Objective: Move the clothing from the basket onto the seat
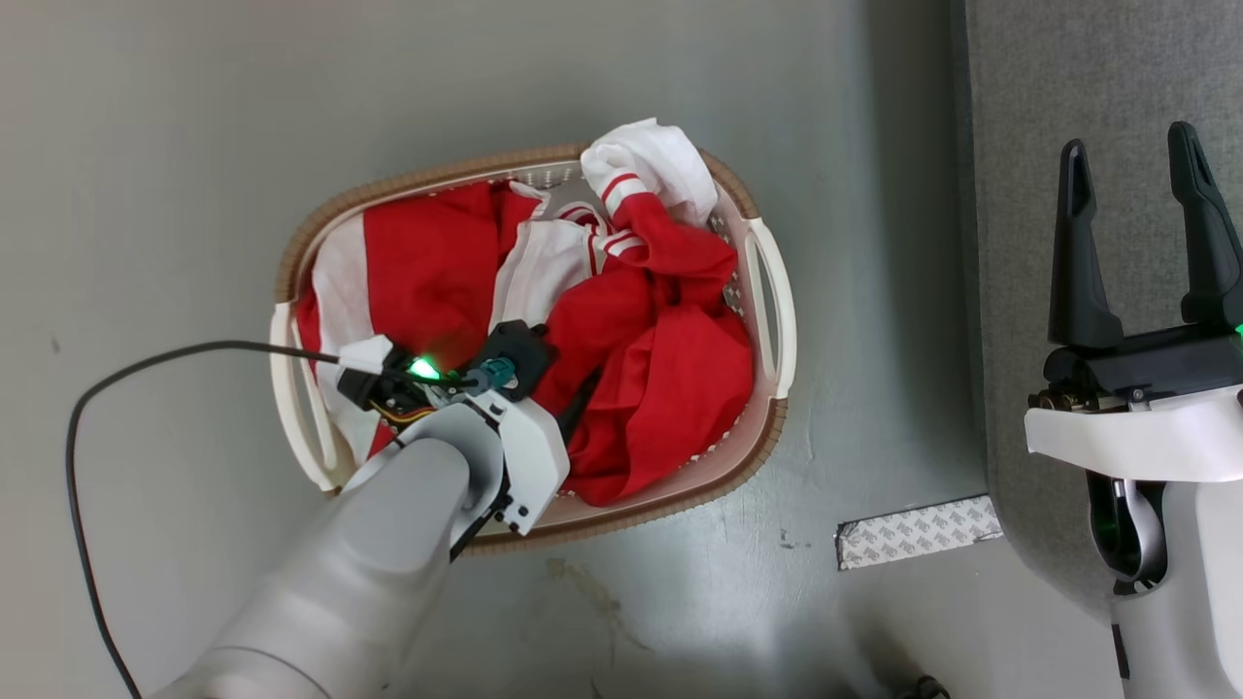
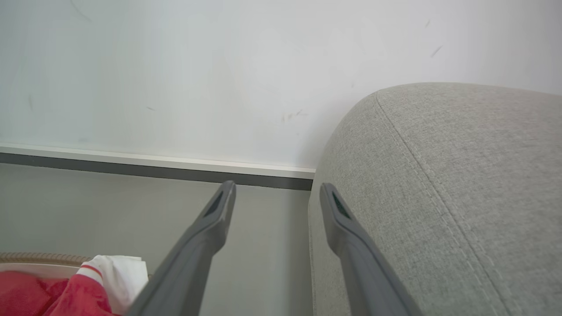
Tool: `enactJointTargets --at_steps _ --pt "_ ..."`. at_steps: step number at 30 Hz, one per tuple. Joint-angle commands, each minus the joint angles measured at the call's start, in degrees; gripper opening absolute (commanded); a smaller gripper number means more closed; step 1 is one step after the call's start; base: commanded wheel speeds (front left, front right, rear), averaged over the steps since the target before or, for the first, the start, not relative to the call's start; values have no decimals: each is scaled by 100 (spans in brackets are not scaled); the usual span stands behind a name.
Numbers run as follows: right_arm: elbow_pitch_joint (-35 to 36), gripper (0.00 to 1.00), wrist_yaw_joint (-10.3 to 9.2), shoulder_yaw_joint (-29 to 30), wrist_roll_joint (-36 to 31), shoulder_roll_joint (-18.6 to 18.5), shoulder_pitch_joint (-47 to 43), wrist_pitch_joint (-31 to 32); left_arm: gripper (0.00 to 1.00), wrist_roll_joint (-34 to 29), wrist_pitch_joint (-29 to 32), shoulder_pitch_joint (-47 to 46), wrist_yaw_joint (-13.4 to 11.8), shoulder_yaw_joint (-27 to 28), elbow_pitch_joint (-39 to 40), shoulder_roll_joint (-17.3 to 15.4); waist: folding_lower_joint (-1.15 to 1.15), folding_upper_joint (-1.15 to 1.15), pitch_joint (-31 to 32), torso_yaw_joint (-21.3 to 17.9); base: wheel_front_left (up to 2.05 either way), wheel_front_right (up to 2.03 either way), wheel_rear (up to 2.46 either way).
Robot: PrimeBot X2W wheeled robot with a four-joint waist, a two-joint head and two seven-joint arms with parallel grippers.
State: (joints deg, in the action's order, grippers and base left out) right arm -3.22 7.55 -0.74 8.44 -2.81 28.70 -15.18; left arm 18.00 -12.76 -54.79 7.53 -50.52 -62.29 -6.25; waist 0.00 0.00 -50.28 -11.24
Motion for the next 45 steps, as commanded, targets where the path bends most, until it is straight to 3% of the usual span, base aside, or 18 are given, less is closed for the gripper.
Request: enactJointTargets --at_steps 1,2,3,4,10,15,30,45 --pt "39 100 -12 -5 -27 -15 63 3 77 13 -68 -53 -12 -38 -53 16 0 0 -32 -10 0 0 0" --pt "42 100 -12 -7 -35 -16 63 3 49 28 -67 -62 -12 -55 -86 29 0 0 -41 -14 0 0 0" --pt "43 100 -12 -8 -46 -15 60 3 32 54 -81 -66 -12 -66 -115 45 0 0 -45 -17 0 0 0" --pt "44 100 -12 -2 -58 -15 53 3 1 82 -104 -65 -12 -67 -136 62 0 0 -42 -14 0 0 0" --pt "-39 100 -12 28 -129 -16 -96 3 0 360 -198 127 -12 -8 -121 154 0 0 243 123 0 0 0" --pt "-188 100 -12 -31 -187 -16 -336 3 0 609 -235 429 -12 106 156 155 0 0 873 288 0 0 0" --pt "-589 100 -12 -350 -255 -19 -1225 4 0 799 -240 1725 -174 972 2153 -446 0 0 2937 658 0 0 0" --pt "-768 100 -12 -583 -367 -17 -2038 4 0 1061 -71 2742 -564 1259 3827 -927 0 0 4475 810 0 0 0"
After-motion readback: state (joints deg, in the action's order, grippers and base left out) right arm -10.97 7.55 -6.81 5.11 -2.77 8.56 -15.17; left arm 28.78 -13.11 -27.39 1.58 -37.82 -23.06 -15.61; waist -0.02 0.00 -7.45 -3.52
